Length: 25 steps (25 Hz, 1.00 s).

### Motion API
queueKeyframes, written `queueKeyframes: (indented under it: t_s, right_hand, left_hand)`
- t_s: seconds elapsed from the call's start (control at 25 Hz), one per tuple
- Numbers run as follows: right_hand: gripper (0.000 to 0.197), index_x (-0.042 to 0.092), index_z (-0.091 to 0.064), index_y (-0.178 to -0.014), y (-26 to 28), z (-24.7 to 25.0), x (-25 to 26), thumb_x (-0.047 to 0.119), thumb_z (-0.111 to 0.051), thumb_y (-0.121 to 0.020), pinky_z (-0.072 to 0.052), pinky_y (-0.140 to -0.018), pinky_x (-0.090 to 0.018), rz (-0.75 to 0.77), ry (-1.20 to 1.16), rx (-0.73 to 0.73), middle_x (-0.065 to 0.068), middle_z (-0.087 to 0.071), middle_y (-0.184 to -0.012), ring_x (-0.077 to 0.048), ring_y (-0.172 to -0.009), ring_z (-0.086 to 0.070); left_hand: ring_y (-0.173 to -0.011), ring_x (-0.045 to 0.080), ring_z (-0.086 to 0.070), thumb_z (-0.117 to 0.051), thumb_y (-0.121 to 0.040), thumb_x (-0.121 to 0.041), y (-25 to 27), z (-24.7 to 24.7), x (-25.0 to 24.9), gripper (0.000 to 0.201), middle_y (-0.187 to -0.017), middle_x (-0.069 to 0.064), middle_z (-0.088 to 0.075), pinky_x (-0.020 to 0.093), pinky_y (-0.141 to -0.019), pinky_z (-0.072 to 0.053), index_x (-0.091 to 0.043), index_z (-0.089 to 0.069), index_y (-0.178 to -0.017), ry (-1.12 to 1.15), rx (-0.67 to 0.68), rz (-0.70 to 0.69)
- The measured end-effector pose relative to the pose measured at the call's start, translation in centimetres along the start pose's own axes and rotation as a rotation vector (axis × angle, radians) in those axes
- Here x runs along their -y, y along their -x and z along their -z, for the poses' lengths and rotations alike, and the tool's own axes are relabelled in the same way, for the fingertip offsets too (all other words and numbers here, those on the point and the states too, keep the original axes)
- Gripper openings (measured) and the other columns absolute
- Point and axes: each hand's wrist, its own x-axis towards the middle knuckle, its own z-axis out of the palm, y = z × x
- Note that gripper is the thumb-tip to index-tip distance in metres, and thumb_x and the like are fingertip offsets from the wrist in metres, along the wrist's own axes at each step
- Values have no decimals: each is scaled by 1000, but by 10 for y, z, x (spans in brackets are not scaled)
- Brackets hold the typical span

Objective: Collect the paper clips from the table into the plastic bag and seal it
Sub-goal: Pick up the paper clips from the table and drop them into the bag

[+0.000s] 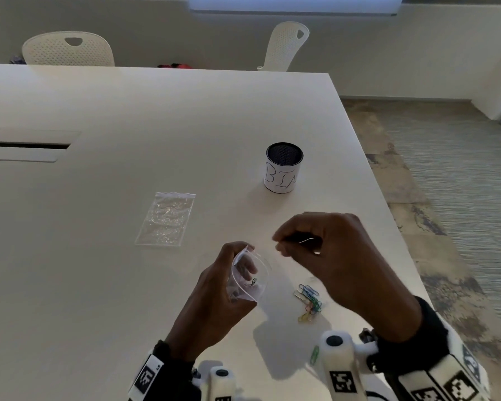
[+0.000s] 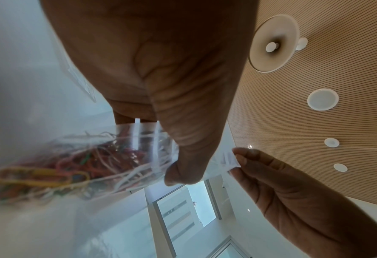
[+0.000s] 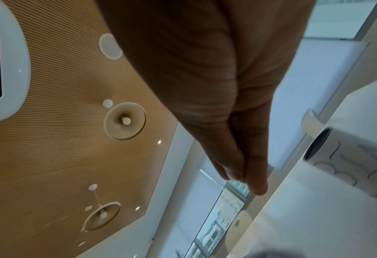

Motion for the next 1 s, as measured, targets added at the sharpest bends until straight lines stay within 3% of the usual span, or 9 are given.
queueKeyframes:
  t_s: [0.08, 0.16, 0.32, 0.4, 0.48, 0.6, 0.8, 0.92, 1.0]
  right_hand:
    - [13, 24, -79, -93, 5, 13, -15, 14, -81, -86, -57, -78, -11, -58, 43, -19, 14, -77, -81, 3, -80, -73]
    - [17, 31, -75, -99, 13, 22, -37, 25, -83, -85, -58, -79, -17, -123, 149, 65, 14, -75, -87, 2, -82, -71]
    - [79, 37, -49, -143, 38, 16, -74, 55, -83, -74, -55, -93, -20, -243, 438, 434, 19, -53, -133, 1, -107, -60]
    - [105, 34, -30, -157, 47, 7, -83, 63, -81, -70, -50, -103, -22, -245, 494, 494, 16, -37, -149, -2, -126, -50]
    - [112, 30, -24, -159, 49, -3, -89, 67, -79, -70, -47, -108, -23, -245, 500, 471, 13, -31, -154, -6, -135, -43]
    - [98, 27, -36, -154, 46, -17, -94, 63, -79, -73, -48, -107, -23, -225, 495, 411, 11, -37, -148, -7, -131, -46]
    - [39, 30, -64, -121, 40, -32, -93, 40, -79, -87, -48, -87, -16, -206, 446, 362, 11, -56, -121, -9, -103, -61]
    - [14, 27, -70, -106, 37, -37, -94, 29, -75, -92, -35, -69, -3, -192, 417, 348, 10, -60, -110, -5, -86, -59]
    - [10, 25, -72, -104, 36, -38, -94, 27, -72, -94, -30, -62, -3, -179, 431, 348, 9, -62, -109, -4, -82, -55]
  left_hand:
    - [-95, 14, -67, -80, -79, -4, 0, 0, 1, 61, -101, -10, -68, 10, -71, -53, -33, -52, -125, 11, 3, 6]
    - [-96, 14, -67, -81, -79, -3, 0, -1, 2, 62, -102, -10, -68, 9, -70, -52, -32, -52, -125, 13, 6, 7]
    - [-97, 13, -67, -81, -80, -3, -1, -2, 1, 61, -103, -11, -67, 7, -71, -52, -31, -52, -125, 25, 19, 12]
    - [-96, 13, -67, -82, -80, -4, -2, -3, 2, 60, -102, -10, -68, 7, -71, -51, -30, -52, -126, 19, 18, 8]
    - [-94, 12, -67, -82, -81, -3, -3, -5, 2, 60, -101, -11, -68, 6, -70, -51, -30, -52, -126, 13, 17, 11]
    - [-94, 11, -67, -81, -81, -1, -3, -6, 2, 60, -102, -13, -66, 6, -70, -51, -31, -52, -125, 15, 23, 16]
    - [-95, 13, -67, -81, -81, -2, -3, -5, 2, 60, -102, -10, -66, 8, -70, -53, -31, -53, -125, 33, 22, 27]
    - [-94, 14, -68, -82, -82, -3, -4, -6, 4, 60, -102, -9, -68, 8, -71, -53, -31, -52, -126, 28, 19, 24]
    - [-94, 15, -68, -82, -82, -4, -5, -6, 4, 61, -103, -9, -68, 9, -71, -54, -33, -52, -126, 17, 17, 21]
